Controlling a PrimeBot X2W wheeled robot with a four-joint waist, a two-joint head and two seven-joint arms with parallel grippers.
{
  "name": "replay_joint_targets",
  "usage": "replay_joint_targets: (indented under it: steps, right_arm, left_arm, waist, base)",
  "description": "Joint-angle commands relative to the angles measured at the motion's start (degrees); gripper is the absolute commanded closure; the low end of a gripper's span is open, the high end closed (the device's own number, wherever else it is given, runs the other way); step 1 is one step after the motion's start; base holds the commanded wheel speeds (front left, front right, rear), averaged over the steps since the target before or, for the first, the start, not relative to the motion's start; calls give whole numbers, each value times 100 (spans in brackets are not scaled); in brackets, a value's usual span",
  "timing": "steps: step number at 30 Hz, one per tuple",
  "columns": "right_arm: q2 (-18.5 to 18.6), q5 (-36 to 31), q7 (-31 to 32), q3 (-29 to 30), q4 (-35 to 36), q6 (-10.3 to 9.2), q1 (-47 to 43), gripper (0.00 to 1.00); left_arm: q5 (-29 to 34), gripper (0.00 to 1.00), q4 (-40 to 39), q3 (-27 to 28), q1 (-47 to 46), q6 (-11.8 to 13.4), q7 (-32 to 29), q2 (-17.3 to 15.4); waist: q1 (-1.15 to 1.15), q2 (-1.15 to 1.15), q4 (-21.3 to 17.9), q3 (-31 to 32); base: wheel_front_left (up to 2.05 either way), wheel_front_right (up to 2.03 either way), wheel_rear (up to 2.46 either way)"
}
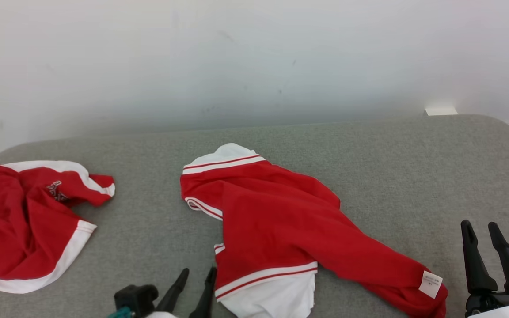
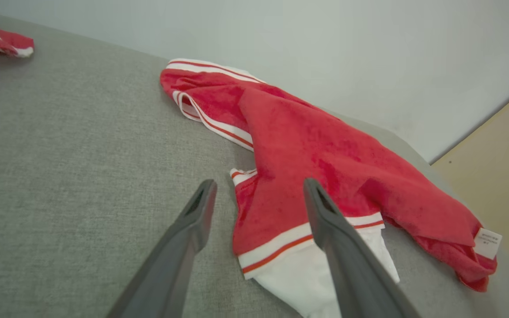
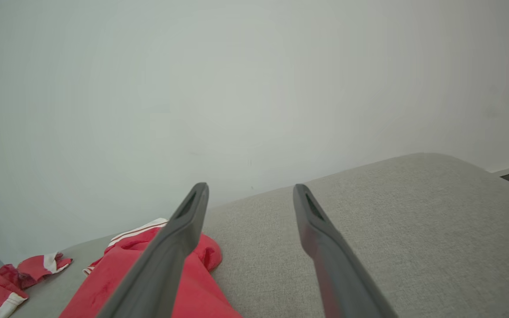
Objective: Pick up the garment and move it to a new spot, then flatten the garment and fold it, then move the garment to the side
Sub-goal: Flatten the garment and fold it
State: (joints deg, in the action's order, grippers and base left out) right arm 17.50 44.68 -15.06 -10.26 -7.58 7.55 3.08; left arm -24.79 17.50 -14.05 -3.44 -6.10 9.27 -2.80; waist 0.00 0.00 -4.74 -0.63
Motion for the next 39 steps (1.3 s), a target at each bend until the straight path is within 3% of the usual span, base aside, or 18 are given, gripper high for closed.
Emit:
replay_joint_targets:
  steps: [1,8,14,15,16,17,24,34,38,39]
  right_arm:
    - [-15,-58,-13,52,10,-13,-51,0]
    - [-76,-115,-13,97,11,-13,139,0]
    - [-189,-79,-6,104,-13,-13,262,0]
    - [-201,-83,-6,114,-25,-13,266,0]
    - [-210,-88,-7,121,-37,-13,260,0]
    - [-220,-96,-7,132,-44,-13,259,0]
    - [-215,-126,-7,272,-72,-13,171,0]
    - [-56,-140,-7,441,-2,-13,100,0]
    - [-24,-161,-7,440,-22,-13,96,0]
    - [-32,-170,-7,418,-39,-13,100,0]
  left_arm:
    - [-60,0,76,-16,-93,-24,-151,-39]
    - [37,0,668,-399,-580,59,-1438,-135]
    - [66,0,1040,-506,-922,266,-2177,-148]
    - [58,14,1037,-522,-967,285,-2216,-137]
    - [36,61,1018,-535,-979,283,-2238,-131]
    - [15,100,984,-530,-989,288,-2238,-126]
    - [-141,100,415,-275,-905,376,-2211,-362]
    - [-317,100,-835,370,-213,936,-2703,-1049]
    - [-380,100,-878,465,-13,1019,-2766,-1093]
    - [-398,80,-834,474,-7,1004,-2722,-1094]
  waist:
    - [0,0,-31,-47]
    - [0,0,-219,-294]
    - [0,0,-399,-488]
    - [0,0,-413,-501]
    - [0,0,-420,-511]
    - [0,0,-424,-520]
    - [0,0,-271,-433]
    - [0,0,16,-345]
    - [0,0,47,-349]
    - [0,0,46,-356]
  base:
    - [0,0,0]
    - [0,0,0]
    - [0,0,0]
    - [0,0,0]
    - [0,0,0]
    - [0,0,0]
    - [0,0,0]
    - [0,0,0]
    - [0,0,0]
    - [0,0,0]
